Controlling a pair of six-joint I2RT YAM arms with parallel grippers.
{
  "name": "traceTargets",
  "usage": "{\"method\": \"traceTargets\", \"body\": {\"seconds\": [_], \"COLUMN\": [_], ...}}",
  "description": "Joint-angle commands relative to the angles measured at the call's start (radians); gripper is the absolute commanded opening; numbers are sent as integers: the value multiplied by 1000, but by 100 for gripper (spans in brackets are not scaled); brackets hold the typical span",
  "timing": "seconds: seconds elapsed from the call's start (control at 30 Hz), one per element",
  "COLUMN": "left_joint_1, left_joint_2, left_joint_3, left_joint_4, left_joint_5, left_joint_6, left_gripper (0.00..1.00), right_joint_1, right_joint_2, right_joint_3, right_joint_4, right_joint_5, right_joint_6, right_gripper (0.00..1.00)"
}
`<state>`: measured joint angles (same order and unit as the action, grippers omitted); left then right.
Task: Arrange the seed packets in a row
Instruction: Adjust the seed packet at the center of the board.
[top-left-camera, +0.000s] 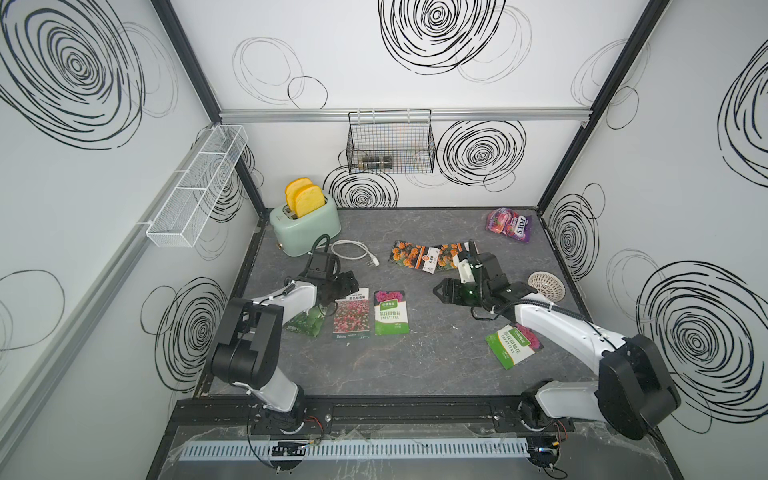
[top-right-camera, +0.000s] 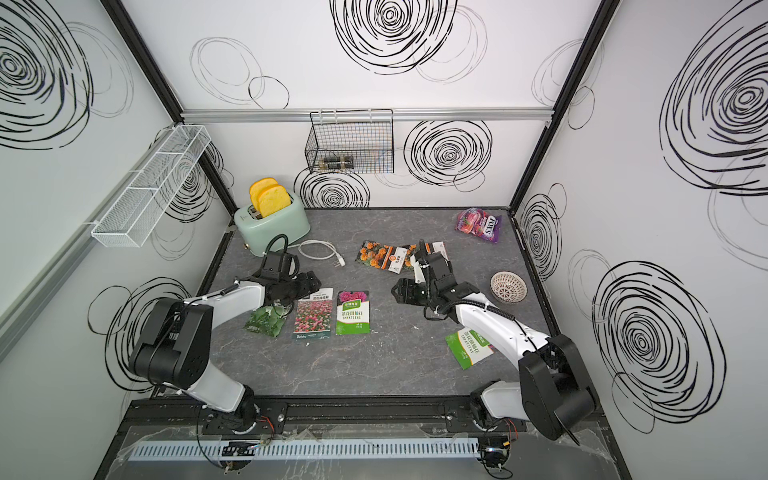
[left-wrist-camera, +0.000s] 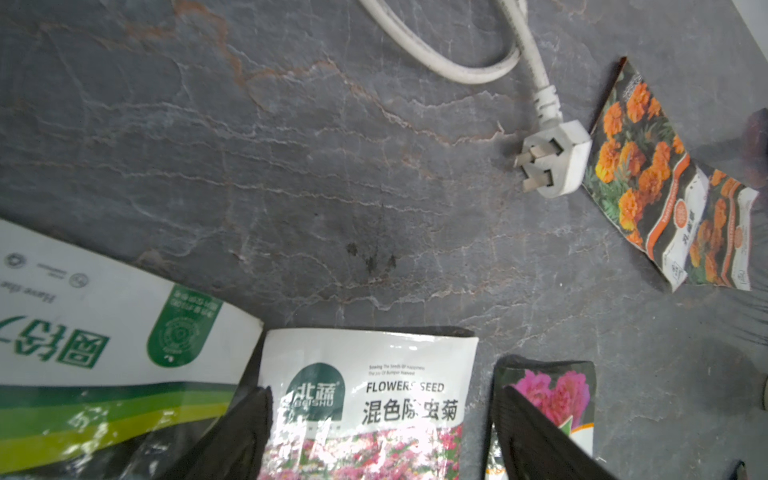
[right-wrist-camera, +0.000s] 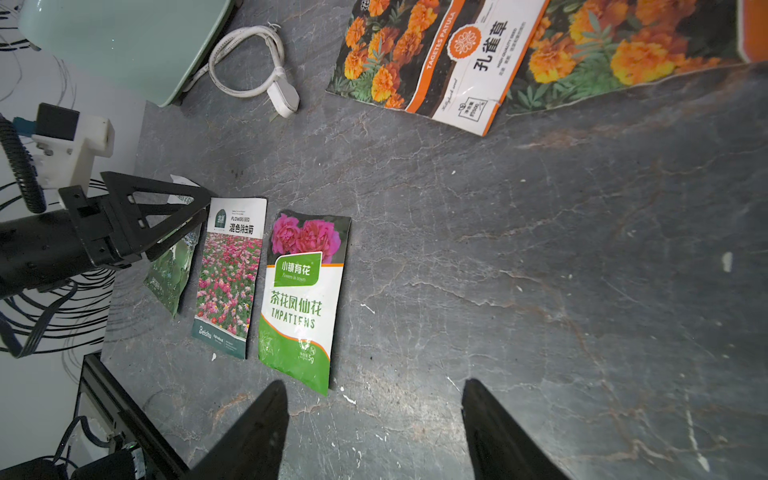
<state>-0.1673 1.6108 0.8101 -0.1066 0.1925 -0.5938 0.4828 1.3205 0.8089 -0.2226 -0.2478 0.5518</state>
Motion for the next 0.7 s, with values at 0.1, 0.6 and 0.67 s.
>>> {"method": "traceTargets", "body": {"seconds": [0.1,0.6,0.67], "left_joint_1": [20,49,49], "left_joint_2": [23,86,83], "left_joint_3": [32,86,86], "left_joint_4": [10,10,10], "left_joint_5": [-19,-10,-8], "left_joint_6": [20,26,25], "left_gripper": [88,88,88], "right_joint_1": [-5,-9,-10], "right_joint_2": [-32,-41,-41], "right_joint_3": [-11,-14,-12], "right_joint_4": [-26,-44,-47], "right_joint_5": [16,24,25], "right_joint_6": [-10,-20,-21], "right_gripper": [68,68,68]}}
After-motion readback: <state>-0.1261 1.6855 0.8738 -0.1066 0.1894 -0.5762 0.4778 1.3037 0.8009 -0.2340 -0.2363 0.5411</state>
